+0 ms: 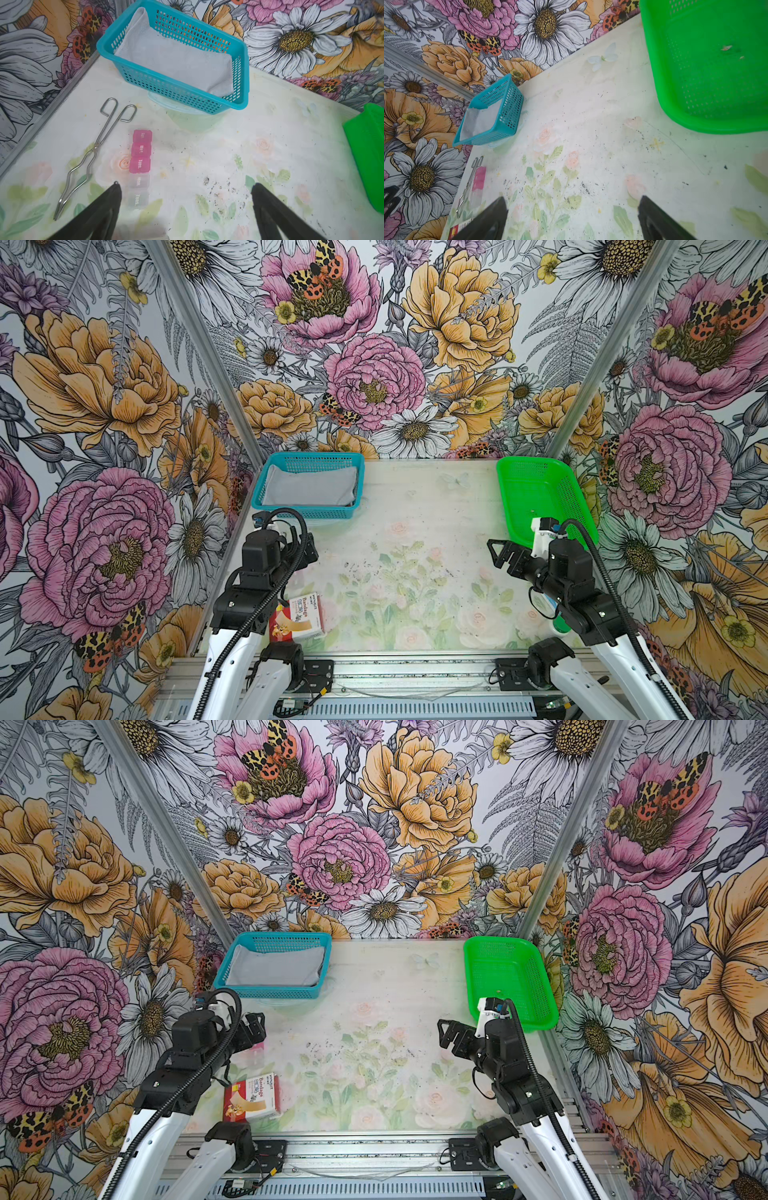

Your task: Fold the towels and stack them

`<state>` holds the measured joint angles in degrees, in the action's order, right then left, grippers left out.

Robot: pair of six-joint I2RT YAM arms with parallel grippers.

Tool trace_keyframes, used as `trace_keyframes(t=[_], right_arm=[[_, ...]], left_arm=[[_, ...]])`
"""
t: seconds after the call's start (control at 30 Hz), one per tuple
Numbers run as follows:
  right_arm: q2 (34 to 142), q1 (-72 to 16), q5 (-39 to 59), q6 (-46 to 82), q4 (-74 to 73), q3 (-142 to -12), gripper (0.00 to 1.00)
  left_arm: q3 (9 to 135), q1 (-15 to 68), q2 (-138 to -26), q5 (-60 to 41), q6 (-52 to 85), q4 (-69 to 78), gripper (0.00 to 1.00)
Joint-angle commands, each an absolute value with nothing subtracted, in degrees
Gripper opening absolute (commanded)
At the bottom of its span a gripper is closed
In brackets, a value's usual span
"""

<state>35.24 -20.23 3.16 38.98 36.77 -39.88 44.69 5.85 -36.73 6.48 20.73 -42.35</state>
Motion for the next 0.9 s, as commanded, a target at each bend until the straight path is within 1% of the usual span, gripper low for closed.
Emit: trace_keyframes(t=[0.0,0.03,0.1,0.2,0.23,0.27,0.37,0.4,0.47,0.6,0.7,0.77,0.87], right_arm=[[40.9,-27.8,-4.3,37.4,33.5,-41.7,0.99],[43.0,-30.6,-6.8,36.4,32.6,-41.6,0.99],[46.7,-33.3,-8.3,35.1,30.7,-41.4,0.99],[49.6,-34.6,-9.2,31.0,28.5,-41.9,0.99],[49.7,-34.5,-11.0,28.3,27.8,-42.6,0.99],[49.5,-34.2,-13.8,24.4,27.2,-43.6,0.99],[48.5,-32.2,-21.0,12.0,25.4,-47.1,0.99],[48.3,-30.7,-20.8,8.9,24.9,-47.9,1.0],[48.3,-26.2,-16.2,4.0,23.4,-48.3,1.0],[51.0,-17.5,-9.2,1.6,18.4,-44.0,0.99],[52.2,-13.7,-10.6,2.7,9.4,-37.5,1.0],[51.4,-11.7,-11.6,4.7,2.1,-32.3,1.0],[47.3,-11.0,-9.7,5.3,-6.3,-25.5,0.99]], left_arm=[[41.4,7.0,-36.2,4.7,25.9,-33.8,0.99],[39.9,7.7,-36.4,5.5,26.2,-32.6,0.99],[38.0,9.3,-36.8,9.5,25.9,-31.4,0.99],[35.1,11.7,-36.8,20.4,20.7,-26.7,0.99],[33.8,11.5,-36.8,24.2,18.8,-23.3,0.99],[32.5,10.7,-36.9,26.0,17.0,-19.0,0.99],[26.9,11.3,-37.2,28.0,7.1,-3.3,0.99],[25.3,11.7,-37.5,28.7,4.6,0.5,0.99],[22.2,11.9,-38.5,30.9,3.0,7.6,0.99],[16.5,9.9,-42.4,31.0,5.1,17.9,0.99],[13.8,7.8,-50.2,29.3,4.5,28.7,0.99],[13.1,5.7,-57.6,27.2,6.1,37.4,0.99],[16.6,4.7,-67.8,27.2,3.8,37.8,0.99]])
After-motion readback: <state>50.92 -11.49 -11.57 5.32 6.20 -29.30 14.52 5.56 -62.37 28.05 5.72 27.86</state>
